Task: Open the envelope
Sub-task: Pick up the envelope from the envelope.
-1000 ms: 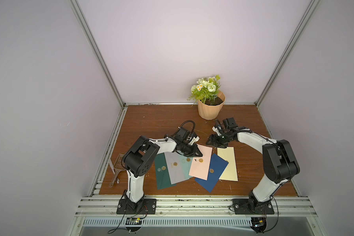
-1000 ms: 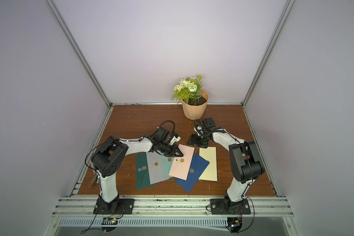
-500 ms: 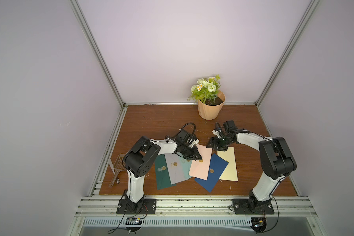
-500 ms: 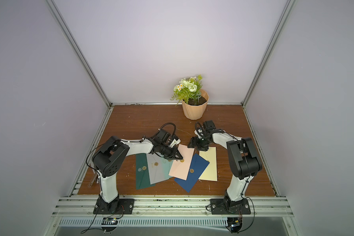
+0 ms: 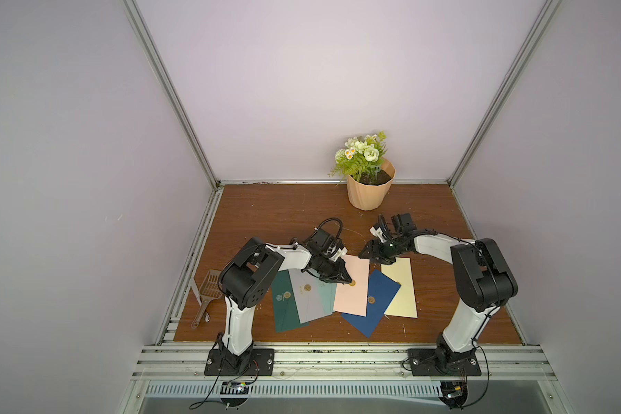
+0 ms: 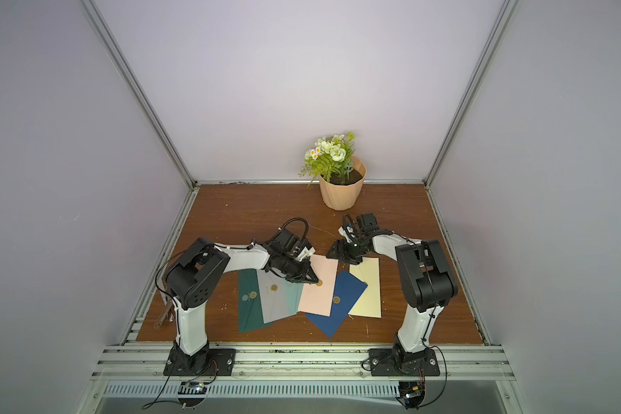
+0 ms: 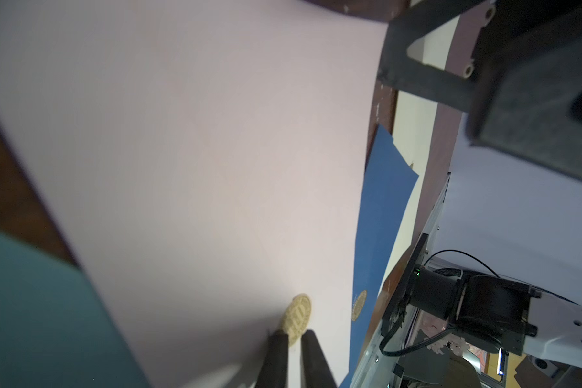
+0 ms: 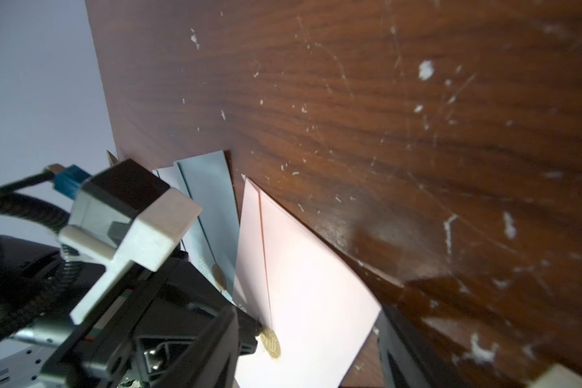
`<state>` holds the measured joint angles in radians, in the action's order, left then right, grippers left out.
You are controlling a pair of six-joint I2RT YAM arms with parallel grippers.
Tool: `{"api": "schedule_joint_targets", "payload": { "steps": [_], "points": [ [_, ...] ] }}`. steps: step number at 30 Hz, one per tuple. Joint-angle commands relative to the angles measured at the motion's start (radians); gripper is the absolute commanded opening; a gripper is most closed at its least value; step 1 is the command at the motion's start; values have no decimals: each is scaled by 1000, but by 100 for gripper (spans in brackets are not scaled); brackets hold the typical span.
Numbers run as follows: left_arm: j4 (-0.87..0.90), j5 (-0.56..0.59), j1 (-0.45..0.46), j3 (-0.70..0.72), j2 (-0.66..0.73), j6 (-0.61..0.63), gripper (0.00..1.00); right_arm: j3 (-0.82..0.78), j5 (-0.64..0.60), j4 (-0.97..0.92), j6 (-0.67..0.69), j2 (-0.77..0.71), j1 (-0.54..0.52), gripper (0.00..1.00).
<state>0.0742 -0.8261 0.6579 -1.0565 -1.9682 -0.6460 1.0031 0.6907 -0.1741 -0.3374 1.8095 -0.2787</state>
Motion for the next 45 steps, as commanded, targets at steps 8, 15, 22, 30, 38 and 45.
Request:
{"api": "schedule_joint_targets", "payload": {
  "steps": [8, 15, 22, 30, 38, 45],
  "points": [
    [36, 9, -1, 7, -62, 28, 13, -38, 167, 47, -36, 19, -7, 53],
    [26, 7, -3, 2, -64, 31, 13, -53, 157, 15, -16, -2, -18, 38],
    [6, 3, -5, -12, -68, 34, 13, -41, 136, -1, -4, 13, -42, 15],
    [22, 18, -12, -82, 18, 70, 33, 22, 98, -76, 22, -41, -44, 0],
    [-396, -158, -202, 20, 299, -112, 48, 251, 90, -270, 55, -134, -33, 0],
    [-776, -341, -376, 102, 381, -348, 69, 406, 256, -247, -13, -168, -27, 0]
  ]
}}
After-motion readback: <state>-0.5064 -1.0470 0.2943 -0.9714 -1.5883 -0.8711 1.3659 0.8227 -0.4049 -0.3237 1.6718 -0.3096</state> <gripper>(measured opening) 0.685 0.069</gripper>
